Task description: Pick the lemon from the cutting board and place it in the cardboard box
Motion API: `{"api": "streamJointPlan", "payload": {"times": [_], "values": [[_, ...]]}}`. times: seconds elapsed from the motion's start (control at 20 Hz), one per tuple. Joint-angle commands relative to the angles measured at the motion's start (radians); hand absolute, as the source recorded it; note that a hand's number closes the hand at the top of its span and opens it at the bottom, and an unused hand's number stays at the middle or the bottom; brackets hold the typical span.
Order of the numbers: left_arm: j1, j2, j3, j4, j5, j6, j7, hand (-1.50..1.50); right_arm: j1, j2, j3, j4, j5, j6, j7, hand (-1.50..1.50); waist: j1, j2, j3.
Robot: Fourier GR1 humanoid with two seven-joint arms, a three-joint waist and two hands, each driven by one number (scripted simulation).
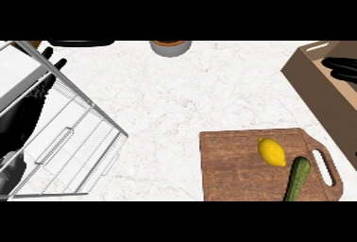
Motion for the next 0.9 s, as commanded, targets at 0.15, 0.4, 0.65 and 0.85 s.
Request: {"api": "streamJointPlan", "payload": {"times": [0.15, 0.4, 0.65, 0.85], "values": [[0.064, -0.034, -0.098, 0.073, -0.015, -0.049, 0.047, 0.00, 0.015, -0.122, 0.146, -0.118, 0.274, -0.005, -0.039, -1.50, -0.009, 0.008, -0.014], [0.063, -0.037, -0.079, 0.105, -0.007, -0.053, 0.037, 0.00, 0.067, -0.125, 0.220, -0.263, 0.401, -0.044, 0.088, -1.50, -0.037, 0.001, -0.015], [0.076, -0.037, -0.077, 0.104, -0.017, -0.060, 0.024, 0.00, 0.069, -0.152, 0.252, -0.347, 0.458, 0.032, 0.194, -1.50, -0.029, 0.002, -0.016], [0.044, -0.034, -0.068, 0.096, -0.015, -0.063, 0.056, 0.00, 0.137, -0.082, 0.313, -0.400, 0.512, 0.027, 0.306, -1.50, -0.025, 0.004, -0.014]]}}
